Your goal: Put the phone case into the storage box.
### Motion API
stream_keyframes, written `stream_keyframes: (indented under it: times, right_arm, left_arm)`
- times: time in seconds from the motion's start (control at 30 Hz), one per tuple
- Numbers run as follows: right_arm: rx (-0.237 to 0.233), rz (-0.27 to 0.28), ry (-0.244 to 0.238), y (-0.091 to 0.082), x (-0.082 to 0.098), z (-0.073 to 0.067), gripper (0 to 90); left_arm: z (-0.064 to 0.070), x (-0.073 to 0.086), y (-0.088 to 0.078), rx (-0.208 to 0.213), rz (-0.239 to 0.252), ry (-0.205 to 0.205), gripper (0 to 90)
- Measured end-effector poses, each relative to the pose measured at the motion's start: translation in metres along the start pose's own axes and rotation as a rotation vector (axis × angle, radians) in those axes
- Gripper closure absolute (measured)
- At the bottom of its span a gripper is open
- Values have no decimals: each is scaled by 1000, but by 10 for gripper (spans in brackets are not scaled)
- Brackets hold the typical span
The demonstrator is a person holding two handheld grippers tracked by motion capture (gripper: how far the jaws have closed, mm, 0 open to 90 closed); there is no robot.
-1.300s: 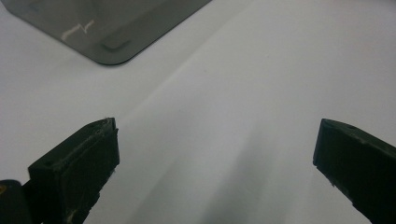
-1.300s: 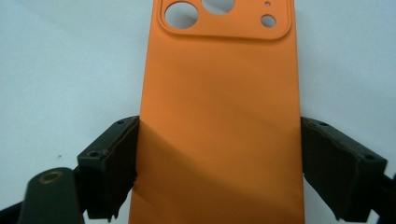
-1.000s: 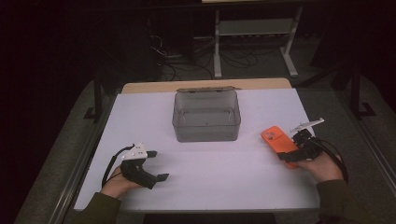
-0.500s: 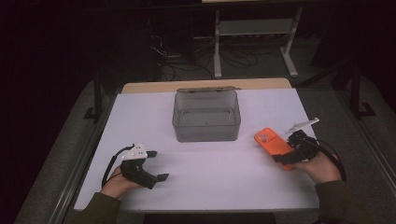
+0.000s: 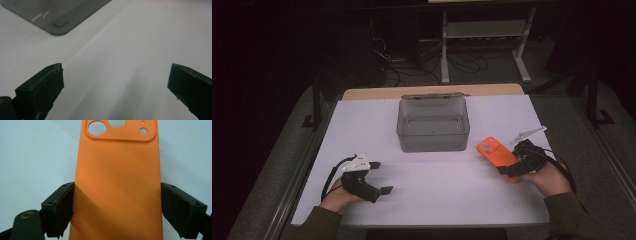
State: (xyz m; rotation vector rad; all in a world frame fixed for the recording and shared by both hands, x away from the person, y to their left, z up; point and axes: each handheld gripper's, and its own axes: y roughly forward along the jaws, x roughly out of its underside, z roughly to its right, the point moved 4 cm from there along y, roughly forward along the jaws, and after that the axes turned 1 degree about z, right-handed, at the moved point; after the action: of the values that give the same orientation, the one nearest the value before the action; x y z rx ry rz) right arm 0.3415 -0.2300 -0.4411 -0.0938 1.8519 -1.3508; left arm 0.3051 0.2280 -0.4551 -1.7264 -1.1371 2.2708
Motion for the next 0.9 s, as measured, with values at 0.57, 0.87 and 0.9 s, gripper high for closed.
stream_keyframes:
  times: [0.57,0.87,0.9]
  right_arm:
    - [-24,11,-27,7,-11,-10,157]
    - [-33,6,-47,9,-14,-17,157]
    - [-33,6,-47,9,-14,-17,157]
  left_arm:
    - [0,0,0,0,-3,-1,0]
    - [0,0,0,-1,0,-2,0]
    - [0,0,0,-1,0,-2,0]
